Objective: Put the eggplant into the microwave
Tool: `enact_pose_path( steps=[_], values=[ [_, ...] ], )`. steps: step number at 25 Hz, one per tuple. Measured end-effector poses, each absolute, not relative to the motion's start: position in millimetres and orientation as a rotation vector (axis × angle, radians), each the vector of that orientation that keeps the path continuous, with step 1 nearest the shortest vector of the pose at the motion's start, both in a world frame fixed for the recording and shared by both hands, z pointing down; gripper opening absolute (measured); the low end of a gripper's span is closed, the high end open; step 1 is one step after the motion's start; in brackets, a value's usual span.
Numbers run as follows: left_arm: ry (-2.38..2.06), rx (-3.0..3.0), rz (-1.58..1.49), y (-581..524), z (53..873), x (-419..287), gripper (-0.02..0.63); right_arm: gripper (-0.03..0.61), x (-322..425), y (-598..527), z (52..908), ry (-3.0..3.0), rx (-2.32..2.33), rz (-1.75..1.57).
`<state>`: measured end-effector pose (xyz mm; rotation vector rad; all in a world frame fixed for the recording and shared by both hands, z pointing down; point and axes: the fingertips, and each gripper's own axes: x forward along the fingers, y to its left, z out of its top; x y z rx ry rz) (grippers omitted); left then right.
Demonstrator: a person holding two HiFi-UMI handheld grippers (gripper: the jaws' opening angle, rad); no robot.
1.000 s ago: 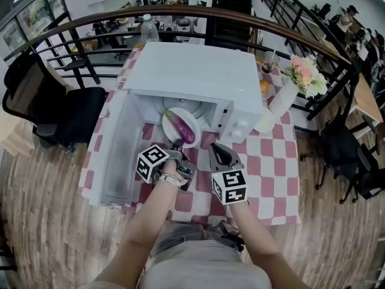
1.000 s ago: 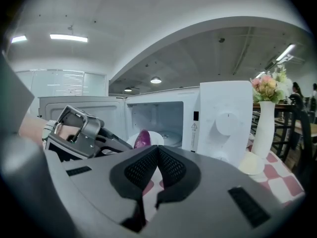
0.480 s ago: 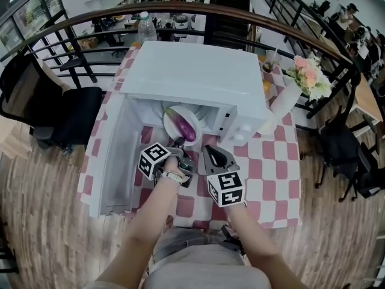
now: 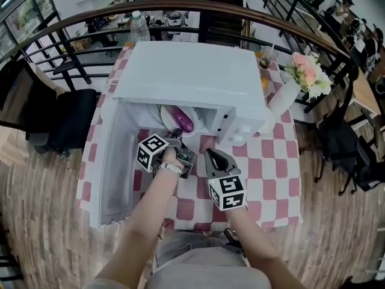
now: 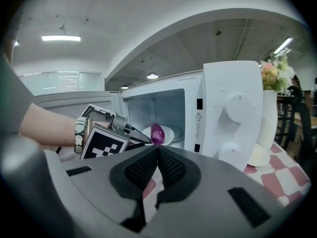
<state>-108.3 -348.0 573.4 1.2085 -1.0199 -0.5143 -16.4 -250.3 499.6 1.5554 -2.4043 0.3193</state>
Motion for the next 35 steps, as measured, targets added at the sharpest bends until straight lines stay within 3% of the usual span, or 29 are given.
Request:
enact_pose_path(
  steps=[19,22,24,35],
  values=[
    [-1.067,1.218,-0.498,-367,569,-109,0.025,0.025,-22,-239,517,-2.379,1.518,0.367],
    [-1.071,1.248,-0.503,-366,563,-109,0.115,0.025,-19,-236,518,-2.371,1.521,0.368],
    [-1.068,1.258,-0.494,-362,562,-108,0.138,0.025,-17,-236,518,-2.37,1.526,0.369],
    [-1.042,1.215,-0.502,-339,579,-100,0.16,0.025,-18,-234,516,-2.376,1.537,0.374]
  ],
)
